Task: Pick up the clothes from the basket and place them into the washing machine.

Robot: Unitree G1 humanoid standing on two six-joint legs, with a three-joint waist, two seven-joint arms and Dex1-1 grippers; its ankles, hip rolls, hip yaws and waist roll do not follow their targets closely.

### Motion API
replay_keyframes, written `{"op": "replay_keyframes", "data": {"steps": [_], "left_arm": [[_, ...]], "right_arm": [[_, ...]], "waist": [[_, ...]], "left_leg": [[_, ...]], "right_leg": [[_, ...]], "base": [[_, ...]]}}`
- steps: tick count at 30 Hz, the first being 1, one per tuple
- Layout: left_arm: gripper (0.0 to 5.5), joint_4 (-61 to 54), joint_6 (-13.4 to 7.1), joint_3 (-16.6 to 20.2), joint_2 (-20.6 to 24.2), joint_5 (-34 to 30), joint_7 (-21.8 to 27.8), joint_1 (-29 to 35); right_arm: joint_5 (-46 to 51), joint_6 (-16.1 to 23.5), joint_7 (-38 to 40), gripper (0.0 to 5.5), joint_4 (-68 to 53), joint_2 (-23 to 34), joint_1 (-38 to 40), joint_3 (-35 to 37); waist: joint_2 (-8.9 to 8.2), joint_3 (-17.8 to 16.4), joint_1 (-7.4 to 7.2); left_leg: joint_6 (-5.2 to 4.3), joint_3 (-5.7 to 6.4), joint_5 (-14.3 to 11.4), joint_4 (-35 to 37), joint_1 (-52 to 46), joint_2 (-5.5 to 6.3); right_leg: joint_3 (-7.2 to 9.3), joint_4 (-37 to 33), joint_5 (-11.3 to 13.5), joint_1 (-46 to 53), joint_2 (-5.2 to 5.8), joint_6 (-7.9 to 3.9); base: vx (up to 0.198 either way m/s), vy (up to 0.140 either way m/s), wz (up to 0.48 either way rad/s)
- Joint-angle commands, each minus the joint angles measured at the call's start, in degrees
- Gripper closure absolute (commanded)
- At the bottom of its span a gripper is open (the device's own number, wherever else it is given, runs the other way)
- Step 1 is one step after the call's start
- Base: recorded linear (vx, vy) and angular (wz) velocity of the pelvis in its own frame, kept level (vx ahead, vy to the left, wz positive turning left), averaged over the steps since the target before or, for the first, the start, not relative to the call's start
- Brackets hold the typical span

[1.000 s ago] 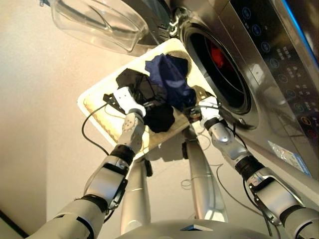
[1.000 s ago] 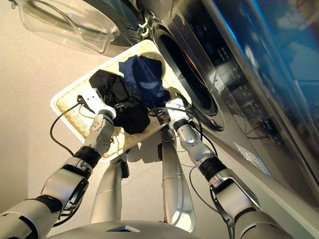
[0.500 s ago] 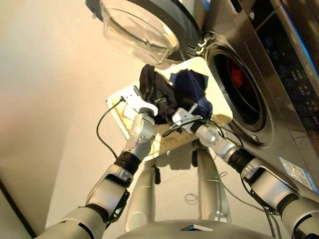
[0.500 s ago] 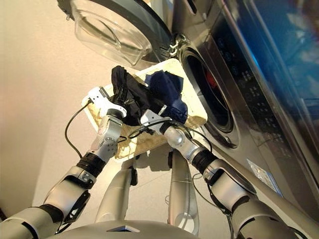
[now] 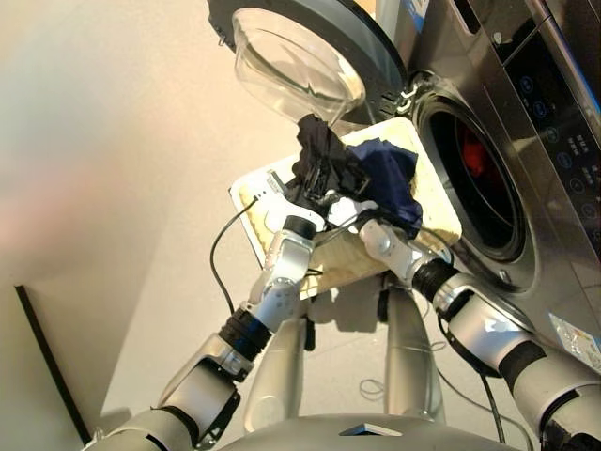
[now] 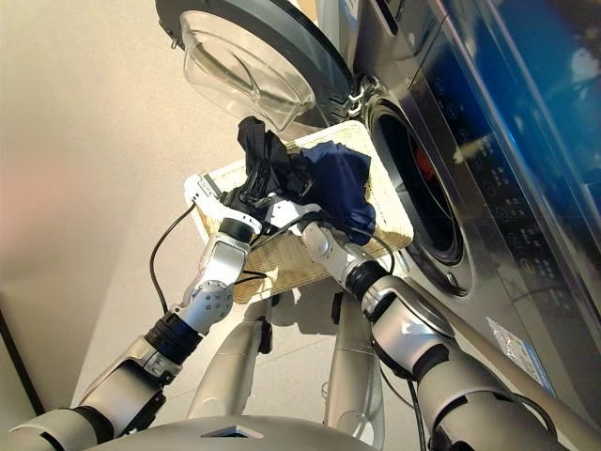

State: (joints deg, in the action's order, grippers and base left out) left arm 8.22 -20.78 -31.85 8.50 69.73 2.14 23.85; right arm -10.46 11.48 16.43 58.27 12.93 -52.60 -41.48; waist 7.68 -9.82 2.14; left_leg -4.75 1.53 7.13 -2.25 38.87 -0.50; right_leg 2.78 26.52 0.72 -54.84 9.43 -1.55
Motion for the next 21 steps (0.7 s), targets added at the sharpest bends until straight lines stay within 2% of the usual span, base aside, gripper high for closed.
{"op": "replay_keyframes", "data": {"steps": [1,2,3,4,9,12,16,21], "left_arm": [[5.5,-8.9,-1.0,-1.7,2.4,0.4,2.7,0.6],[5.5,-8.9,-1.0,-1.7,2.5,0.4,2.6,0.5],[4.7,-8.6,-1.3,-1.6,2.5,0.3,2.3,0.3],[0.0,-8.5,-1.3,-1.3,2.6,0.0,2.1,0.0],[0.0,-6.6,-3.0,2.1,2.2,-1.5,0.0,-0.8],[0.0,-5.9,-4.9,6.6,2.4,-2.3,-1.9,-2.1],[0.0,-6.7,-7.7,13.8,3.3,-5.0,-3.9,-5.7],[0.0,-3.6,-10.1,20.2,2.9,-7.1,-6.2,-8.9]], "right_arm": [[1.0,1.0,2.9,5.5,1.0,-3.9,-8.6,1.8],[1.1,1.0,3.1,5.5,1.0,-3.9,-8.6,2.1],[1.5,1.0,3.5,5.5,0.8,-3.8,-8.5,2.5],[1.8,1.0,3.8,5.5,0.8,-3.7,-8.3,2.9],[1.8,0.7,6.5,5.5,-0.4,-2.0,-5.8,5.6],[1.4,-0.2,9.9,5.5,-1.3,0.8,-2.9,9.2],[2.1,-1.4,14.2,5.5,1.2,5.2,-1.1,16.6],[8.2,-1.2,19.7,5.5,3.8,10.3,-2.4,25.7]], "waist": [[0.91,-0.8,0.8],[0.89,-0.8,0.81],[0.88,-0.8,0.85],[0.84,-0.9,0.83],[0.51,-1.3,0.23],[0.58,-1.7,-0.27],[1.2,-2.1,-0.19],[1.82,-2.9,0.02]], "left_leg": [[0.87,-0.13,-4.7,-5.2,-0.7,1.08],[0.87,-0.1,-4.8,-5.4,-0.6,1.13],[0.89,-0.04,-4.8,-5.5,-0.6,1.13],[0.93,-0.03,-4.9,-5.7,-0.5,1.16],[1.1,-0.15,-5.2,-6.3,0.0,1.33],[1.26,-0.28,-5.3,-6.8,0.8,1.31],[1.32,-0.24,-5.5,-7.3,2.0,1.4],[1.6,-0.28,-5.8,-8.6,4.5,1.44]], "right_leg": [[0.16,-12.2,11.7,2.1,-0.26,-5.51],[0.18,-12.1,11.7,2.1,-0.24,-5.51],[0.14,-12.0,11.7,2.0,-0.23,-5.49],[0.1,-11.9,11.7,2.0,-0.24,-5.5],[-0.08,-11.6,11.6,1.7,-0.36,-5.45],[-0.33,-11.2,11.5,1.0,-0.42,-5.4],[-0.54,-10.4,11.3,-0.5,-0.35,-5.36],[-1.14,-7.6,10.5,-3.7,-0.29,-5.15]], "base": [[0.0,0.0,0.0],[0.0,0.0,0.0],[0.0,0.0,0.0],[0.0,0.0,0.0],[0.0,0.0,0.0],[0.0,0.0,0.0],[0.0,0.0,0.0],[0.0,0.0,0.0]]}}
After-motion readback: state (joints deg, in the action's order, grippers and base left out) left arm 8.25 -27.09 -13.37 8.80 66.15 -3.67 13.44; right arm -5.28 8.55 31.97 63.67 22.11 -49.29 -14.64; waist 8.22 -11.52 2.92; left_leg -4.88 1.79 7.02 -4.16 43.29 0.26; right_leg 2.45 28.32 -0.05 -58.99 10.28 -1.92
